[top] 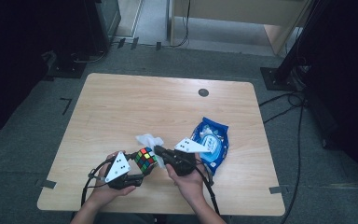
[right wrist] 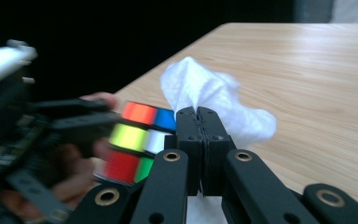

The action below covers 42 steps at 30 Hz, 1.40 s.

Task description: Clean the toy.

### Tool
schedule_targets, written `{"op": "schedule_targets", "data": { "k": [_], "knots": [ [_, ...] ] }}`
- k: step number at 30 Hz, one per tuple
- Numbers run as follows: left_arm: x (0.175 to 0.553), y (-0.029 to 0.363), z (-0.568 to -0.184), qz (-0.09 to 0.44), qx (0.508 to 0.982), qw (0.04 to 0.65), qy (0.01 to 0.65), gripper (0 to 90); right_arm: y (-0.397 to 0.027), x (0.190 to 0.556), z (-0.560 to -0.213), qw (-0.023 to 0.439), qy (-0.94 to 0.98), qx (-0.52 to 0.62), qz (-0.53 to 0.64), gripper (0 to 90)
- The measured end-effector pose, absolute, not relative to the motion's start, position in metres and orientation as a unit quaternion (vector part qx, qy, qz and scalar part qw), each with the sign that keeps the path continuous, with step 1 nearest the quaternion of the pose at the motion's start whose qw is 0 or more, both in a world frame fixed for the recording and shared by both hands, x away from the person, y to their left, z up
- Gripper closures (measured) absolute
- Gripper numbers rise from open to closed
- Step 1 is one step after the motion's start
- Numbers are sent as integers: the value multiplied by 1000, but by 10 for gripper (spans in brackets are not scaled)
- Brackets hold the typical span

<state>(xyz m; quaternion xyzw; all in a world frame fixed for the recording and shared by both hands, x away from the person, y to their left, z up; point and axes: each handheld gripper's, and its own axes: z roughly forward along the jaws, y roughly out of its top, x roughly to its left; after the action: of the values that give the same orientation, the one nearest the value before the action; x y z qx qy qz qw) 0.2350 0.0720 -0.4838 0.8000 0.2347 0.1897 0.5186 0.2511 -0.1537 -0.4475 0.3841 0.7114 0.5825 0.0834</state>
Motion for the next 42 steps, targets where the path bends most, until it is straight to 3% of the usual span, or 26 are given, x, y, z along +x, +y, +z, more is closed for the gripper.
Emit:
{"op": "schedule_targets", "data": {
  "k": [7,16,22,29,40,42],
  "knots": [
    [240,83,-481,186,790,529,248,341,-137,233,-434,68,727,329,599,900],
    [237,83,-479,188,789,534,239,342,-157,246,-444,97,715,376,581,900],
    [235,71,-482,185,797,526,232,341,-149,242,-441,94,716,367,587,900],
    [241,86,-479,190,785,530,258,341,-142,232,-434,103,736,330,581,899],
    [245,96,-476,196,774,537,272,341,-178,264,-462,160,725,437,508,895],
    [245,95,-476,198,775,536,272,341,-180,266,-466,177,728,442,493,855]
  ]
}}
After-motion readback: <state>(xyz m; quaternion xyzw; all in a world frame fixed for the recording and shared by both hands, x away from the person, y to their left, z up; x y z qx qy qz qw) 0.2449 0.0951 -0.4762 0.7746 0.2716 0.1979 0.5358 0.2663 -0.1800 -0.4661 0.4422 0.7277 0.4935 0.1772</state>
